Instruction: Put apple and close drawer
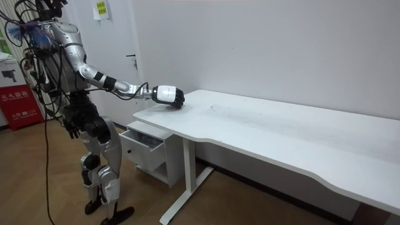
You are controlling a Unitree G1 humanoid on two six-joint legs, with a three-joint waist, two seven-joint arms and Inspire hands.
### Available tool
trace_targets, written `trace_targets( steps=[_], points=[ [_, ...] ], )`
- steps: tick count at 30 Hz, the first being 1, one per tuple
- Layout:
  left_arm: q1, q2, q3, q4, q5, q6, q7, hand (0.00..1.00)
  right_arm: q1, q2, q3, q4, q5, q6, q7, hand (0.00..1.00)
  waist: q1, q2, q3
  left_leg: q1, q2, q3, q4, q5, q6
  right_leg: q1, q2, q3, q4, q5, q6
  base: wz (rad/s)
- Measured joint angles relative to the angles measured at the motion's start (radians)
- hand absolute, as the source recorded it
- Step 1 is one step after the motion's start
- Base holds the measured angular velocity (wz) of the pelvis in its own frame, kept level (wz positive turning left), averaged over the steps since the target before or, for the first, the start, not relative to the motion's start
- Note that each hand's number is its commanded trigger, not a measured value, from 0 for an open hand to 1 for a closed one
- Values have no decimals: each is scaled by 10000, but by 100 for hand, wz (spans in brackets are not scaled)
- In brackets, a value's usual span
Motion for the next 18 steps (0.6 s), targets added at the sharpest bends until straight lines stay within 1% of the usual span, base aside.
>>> trace_targets(
  steps=[5,8,10,11,13,15,16,18],
  points=[
    [-34,-1,-26,-11,-2,-5,0,0,-15,5,105,45,-602,5,-8,100,11,19,-2,-7,4,-24,13,-1,-1,21,1,-33,3,0,0,0],
    [-49,-4,-227,-11,-2,-6,-1,0,-1,31,319,-118,-957,20,3,100,2,64,-6,-24,7,-10,24,-4,-5,7,1,-44,2,0,0,0],
    [-170,-15,-215,-10,159,-8,5,0,250,72,553,-708,-1171,108,56,100,48,111,-12,-74,15,-3,45,-4,-6,-39,4,-47,5,3,-4,0],
    [-200,-25,-213,-10,188,-8,10,0,324,119,599,-895,-1235,118,94,100,69,136,-17,-84,20,6,51,-4,-7,-51,7,-35,10,5,-8,-3],
    [-308,-28,-277,2,193,-16,26,0,474,393,792,-1588,-1836,297,96,100,129,243,-19,-98,33,17,56,-18,-24,-58,20,-19,14,13,-21,-4],
    [-430,-27,-397,44,191,-37,161,0,479,462,1064,-1704,-2118,293,-26,100,271,309,-12,-95,63,44,68,-26,-38,-60,44,-21,0,45,-51,-4],
    [-548,-27,-521,89,182,-39,240,0,482,615,1205,-1844,-2342,317,-91,100,325,315,-13,-104,81,45,79,-32,-49,-61,63,-34,5,52,-57,-3],
    [-586,-34,-787,211,188,-60,360,0,481,682,1534,-2126,-2689,355,-120,100,354,327,-13,-164,116,47,104,-26,-77,-99,99,-75,5,74,-92,0]
  ],
)
